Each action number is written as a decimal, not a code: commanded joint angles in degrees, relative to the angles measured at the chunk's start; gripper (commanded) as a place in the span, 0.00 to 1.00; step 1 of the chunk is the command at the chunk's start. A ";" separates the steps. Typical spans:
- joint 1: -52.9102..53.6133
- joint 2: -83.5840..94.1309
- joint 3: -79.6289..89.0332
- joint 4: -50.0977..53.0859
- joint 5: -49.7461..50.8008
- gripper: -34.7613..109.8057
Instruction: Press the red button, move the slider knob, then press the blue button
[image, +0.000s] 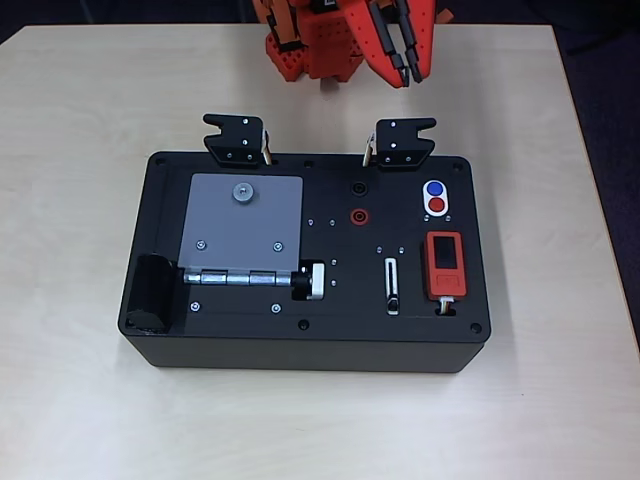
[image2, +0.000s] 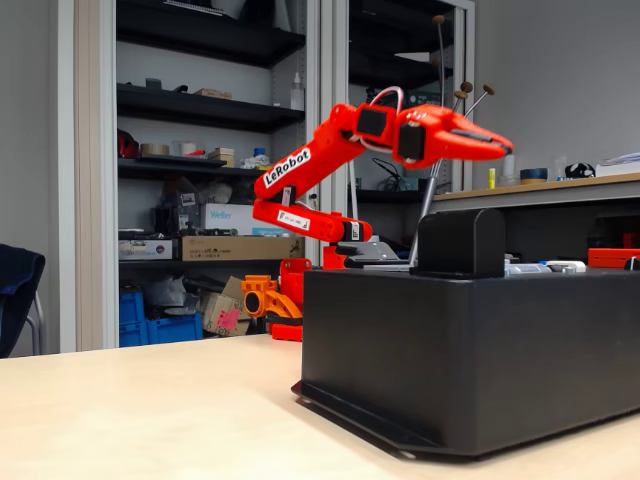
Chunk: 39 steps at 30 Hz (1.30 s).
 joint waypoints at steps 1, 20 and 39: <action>2.11 5.27 4.75 -1.85 4.13 0.24; 12.22 18.98 18.81 -2.64 7.56 0.24; 14.59 18.98 28.92 -24.70 12.13 0.24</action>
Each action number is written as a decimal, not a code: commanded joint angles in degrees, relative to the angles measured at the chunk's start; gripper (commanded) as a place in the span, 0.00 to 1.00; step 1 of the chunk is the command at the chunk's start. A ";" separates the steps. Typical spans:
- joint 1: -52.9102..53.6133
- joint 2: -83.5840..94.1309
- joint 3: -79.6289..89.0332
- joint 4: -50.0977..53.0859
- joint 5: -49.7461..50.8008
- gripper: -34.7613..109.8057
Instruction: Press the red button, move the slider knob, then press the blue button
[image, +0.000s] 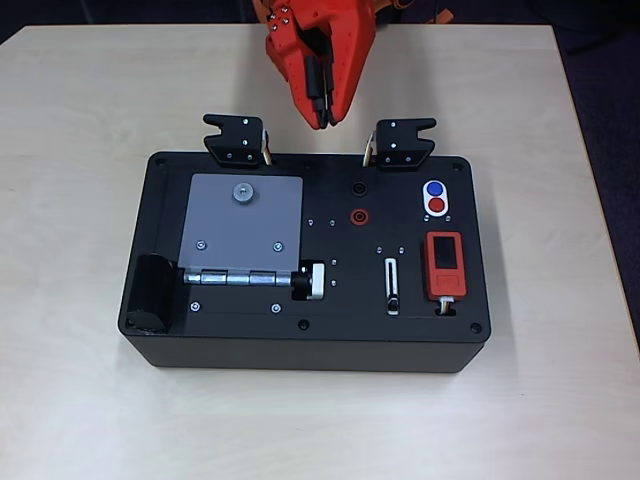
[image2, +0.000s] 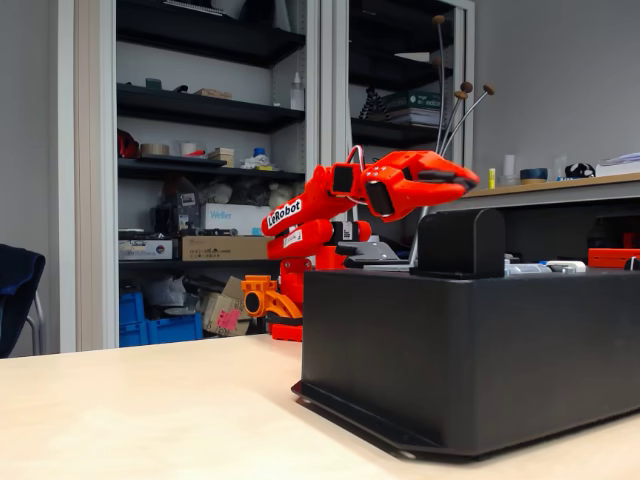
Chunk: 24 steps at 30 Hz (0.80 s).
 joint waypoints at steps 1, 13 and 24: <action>-0.26 0.00 1.85 -7.21 3.69 0.24; -3.25 -0.09 7.29 -40.61 22.06 0.24; -3.52 0.00 7.29 -66.09 33.49 0.25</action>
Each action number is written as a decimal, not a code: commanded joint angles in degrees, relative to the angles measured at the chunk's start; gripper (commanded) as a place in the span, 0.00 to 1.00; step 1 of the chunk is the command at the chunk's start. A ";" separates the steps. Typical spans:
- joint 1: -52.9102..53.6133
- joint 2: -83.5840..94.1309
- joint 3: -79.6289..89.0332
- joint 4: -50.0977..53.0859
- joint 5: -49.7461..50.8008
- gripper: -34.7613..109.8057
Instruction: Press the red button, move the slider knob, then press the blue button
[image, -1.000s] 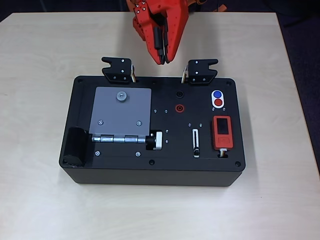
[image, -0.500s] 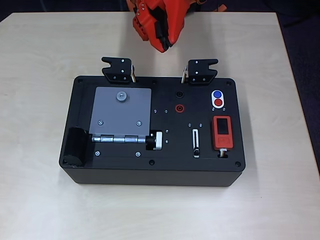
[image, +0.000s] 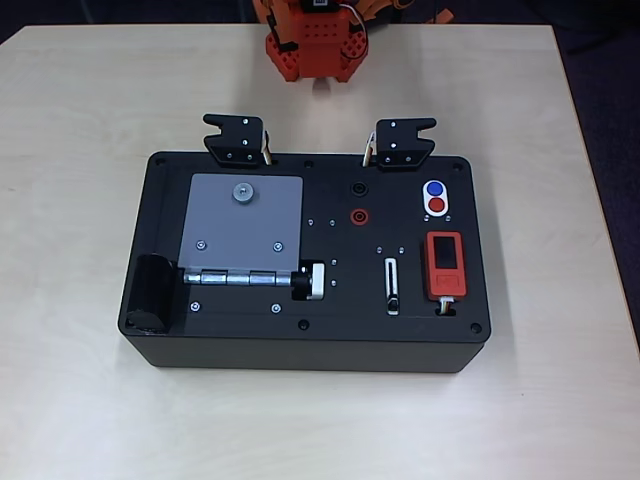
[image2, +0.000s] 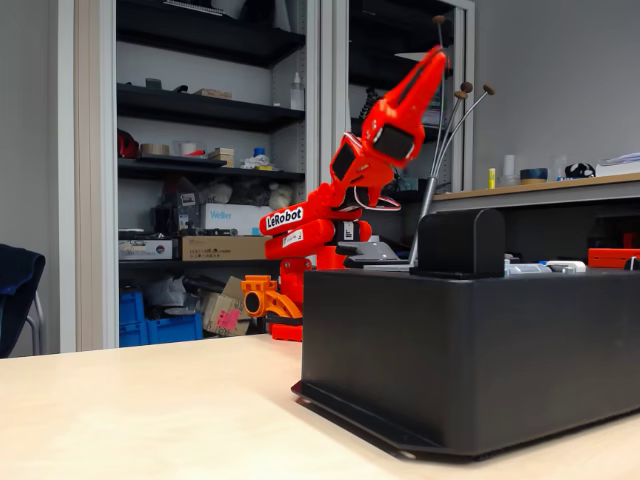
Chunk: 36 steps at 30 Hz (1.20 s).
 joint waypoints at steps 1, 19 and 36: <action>-1.67 0.53 0.18 -7.03 5.98 0.25; -0.88 0.53 0.18 -52.82 31.20 0.24; -0.70 0.62 0.18 -72.07 39.64 0.24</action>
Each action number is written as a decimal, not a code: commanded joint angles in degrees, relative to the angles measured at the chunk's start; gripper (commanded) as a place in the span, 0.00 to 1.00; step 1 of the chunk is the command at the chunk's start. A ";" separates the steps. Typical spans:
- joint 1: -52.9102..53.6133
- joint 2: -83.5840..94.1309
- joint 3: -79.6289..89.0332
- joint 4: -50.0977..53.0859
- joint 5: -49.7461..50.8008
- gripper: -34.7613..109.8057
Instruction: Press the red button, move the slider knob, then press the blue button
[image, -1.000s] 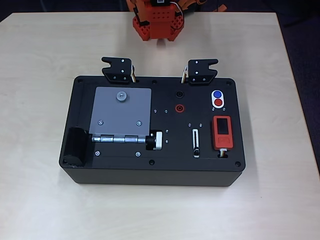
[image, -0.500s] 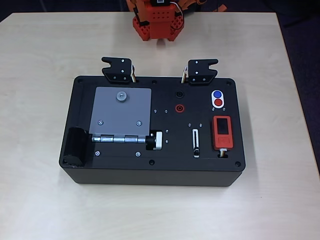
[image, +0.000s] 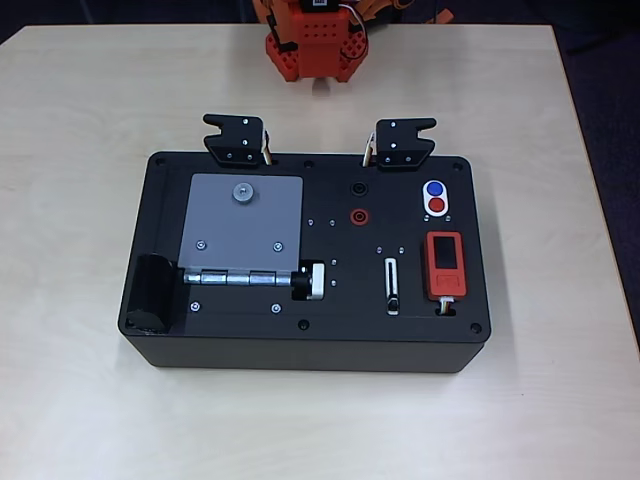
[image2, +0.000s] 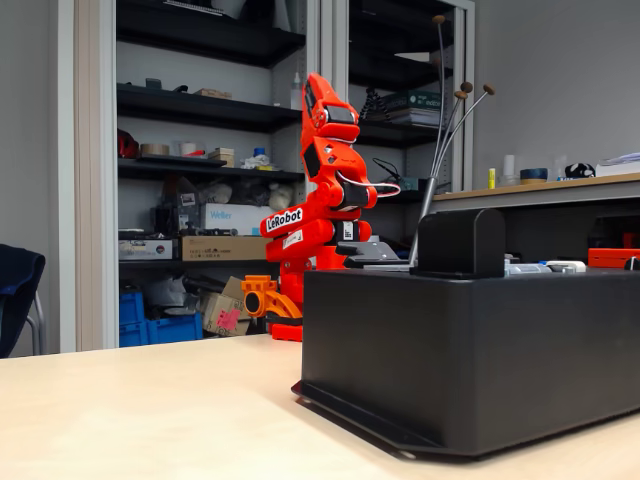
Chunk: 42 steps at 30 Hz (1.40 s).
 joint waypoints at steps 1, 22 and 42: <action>-1.32 -0.18 0.18 -2.46 16.96 0.24; -2.02 -0.18 0.18 -3.87 12.83 0.24; -2.02 -0.18 0.18 -3.87 1.67 0.24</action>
